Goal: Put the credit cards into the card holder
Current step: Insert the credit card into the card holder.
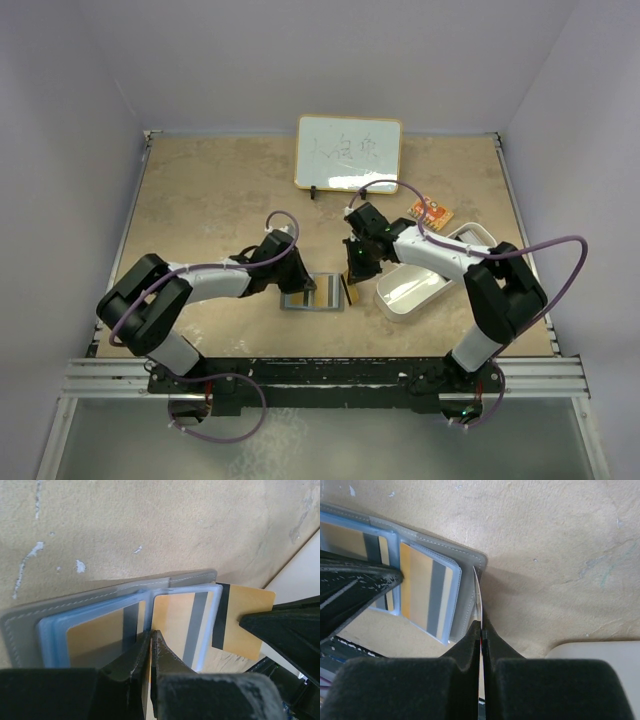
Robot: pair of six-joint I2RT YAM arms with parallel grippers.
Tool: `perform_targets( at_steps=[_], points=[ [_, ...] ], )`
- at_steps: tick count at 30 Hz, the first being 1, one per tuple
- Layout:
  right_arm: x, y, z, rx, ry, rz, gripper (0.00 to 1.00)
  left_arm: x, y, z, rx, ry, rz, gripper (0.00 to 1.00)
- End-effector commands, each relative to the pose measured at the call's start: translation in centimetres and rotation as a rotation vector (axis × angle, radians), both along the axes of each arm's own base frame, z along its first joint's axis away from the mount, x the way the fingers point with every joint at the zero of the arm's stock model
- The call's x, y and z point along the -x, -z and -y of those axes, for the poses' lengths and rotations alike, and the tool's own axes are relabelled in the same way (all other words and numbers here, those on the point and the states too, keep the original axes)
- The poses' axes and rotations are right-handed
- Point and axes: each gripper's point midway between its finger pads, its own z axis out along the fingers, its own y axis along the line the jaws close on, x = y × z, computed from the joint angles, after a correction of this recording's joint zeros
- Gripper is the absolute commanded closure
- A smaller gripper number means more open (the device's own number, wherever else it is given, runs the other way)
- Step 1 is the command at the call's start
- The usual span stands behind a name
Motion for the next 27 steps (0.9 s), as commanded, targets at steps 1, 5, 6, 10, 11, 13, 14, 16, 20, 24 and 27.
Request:
perform_targets(
  at_steps=[1,5,6,10,11,13,14,16,20,24,27],
  points=[
    [-0.7,1.0,-0.2,0.011,0.002,0.018,1.00,-0.3,-0.7,1.5,0.054,0.012,0.006,1.00],
    [-0.7,1.2,-0.3,0.006,0.002,0.019,1.00,-0.3,-1.4,2.5,0.120,0.017,0.011,1.00],
    [-0.7,1.3,-0.3,0.006,0.002,0.018,1.00,-0.3,-1.6,2.7,0.137,0.015,0.011,1.00],
    [-0.4,1.5,-0.2,0.009,-0.001,0.009,1.00,-0.5,-2.2,3.1,0.171,0.011,0.019,1.00],
    [-0.4,1.6,-0.2,0.009,-0.003,0.007,1.00,-0.5,-2.4,3.1,0.175,0.010,0.023,1.00],
    [-0.3,1.6,-0.2,0.008,-0.007,0.000,1.00,-0.5,-2.7,3.0,0.174,0.002,0.031,1.00],
    [-0.2,1.4,-0.3,0.003,-0.009,-0.005,1.00,-0.6,-2.8,2.8,0.167,-0.002,0.034,1.00],
    [-0.7,1.0,-0.3,0.017,-0.006,0.007,1.00,-0.5,-2.8,2.3,0.136,-0.010,0.035,1.00],
    [-1.5,-1.0,0.0,0.036,-0.008,0.052,1.00,-0.8,-3.7,0.9,0.066,-0.035,0.063,0.84],
    [-2.1,-3.3,0.2,0.035,-0.008,0.102,1.00,-1.5,-5.1,-1.1,0.027,-0.095,0.092,0.62],
    [-2.7,-5.0,0.0,0.014,0.003,0.149,1.00,-2.2,-5.8,-3.0,0.006,-0.136,0.106,0.50]
  ],
)
